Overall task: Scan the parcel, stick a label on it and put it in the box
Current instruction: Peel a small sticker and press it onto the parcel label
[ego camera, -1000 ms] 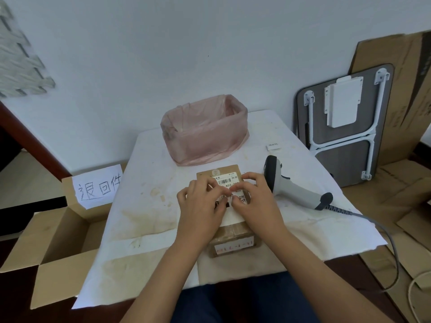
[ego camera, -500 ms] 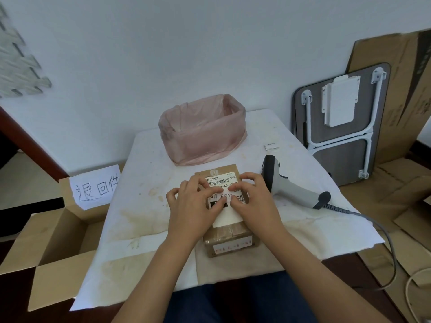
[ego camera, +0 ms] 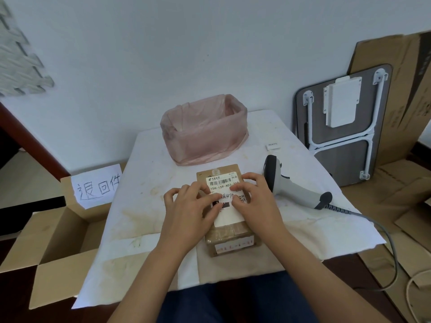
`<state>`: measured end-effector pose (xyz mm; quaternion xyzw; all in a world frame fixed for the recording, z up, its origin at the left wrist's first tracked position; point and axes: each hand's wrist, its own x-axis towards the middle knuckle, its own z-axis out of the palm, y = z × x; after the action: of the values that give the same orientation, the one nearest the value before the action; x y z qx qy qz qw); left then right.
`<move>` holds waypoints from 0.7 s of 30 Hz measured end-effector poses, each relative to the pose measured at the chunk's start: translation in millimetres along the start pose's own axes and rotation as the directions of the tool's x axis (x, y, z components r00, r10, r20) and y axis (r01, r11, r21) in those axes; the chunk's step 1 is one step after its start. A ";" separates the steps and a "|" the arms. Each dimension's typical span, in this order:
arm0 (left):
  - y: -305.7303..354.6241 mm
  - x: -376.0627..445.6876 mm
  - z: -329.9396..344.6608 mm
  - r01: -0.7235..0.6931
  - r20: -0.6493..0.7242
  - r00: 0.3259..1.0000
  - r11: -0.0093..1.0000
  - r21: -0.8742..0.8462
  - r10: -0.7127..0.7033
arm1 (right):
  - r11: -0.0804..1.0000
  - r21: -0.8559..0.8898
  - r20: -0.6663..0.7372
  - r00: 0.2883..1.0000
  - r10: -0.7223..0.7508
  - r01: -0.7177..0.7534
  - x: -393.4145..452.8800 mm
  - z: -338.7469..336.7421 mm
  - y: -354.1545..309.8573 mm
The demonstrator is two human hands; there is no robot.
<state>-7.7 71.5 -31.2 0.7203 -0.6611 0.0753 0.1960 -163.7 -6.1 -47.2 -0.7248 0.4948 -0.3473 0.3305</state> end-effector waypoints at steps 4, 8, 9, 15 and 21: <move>-0.9 -4.1 -1.1 -0.034 -0.005 0.999 0.999 0.005 0.035 | 1.000 0.008 0.000 1.000 0.003 -0.003 -0.3 0.0 0.5; -0.8 -5.2 -1.0 -0.073 -0.014 0.997 0.997 -0.004 0.073 | 1.000 0.012 -0.010 1.000 -0.006 0.006 -0.4 0.2 0.3; -0.9 -4.9 -0.7 -0.075 -0.011 0.997 0.997 -0.007 0.075 | 1.000 0.014 -0.012 1.000 -0.007 0.007 -0.4 0.3 0.2; -1.0 -2.6 1.0 -0.077 0.056 0.995 0.996 -0.039 0.079 | 0.999 0.033 -0.008 1.000 0.001 0.000 -1.1 0.0 -0.2; -1.9 0.0 -0.6 -0.120 0.131 0.984 0.993 -0.006 0.120 | 0.998 0.069 0.013 1.000 0.012 -0.013 -1.3 -1.7 -2.2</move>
<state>-5.7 71.9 -31.0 0.6828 -0.7146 0.0403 0.1466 -164.4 -4.5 -44.8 -0.7120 0.4850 -0.3574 0.3606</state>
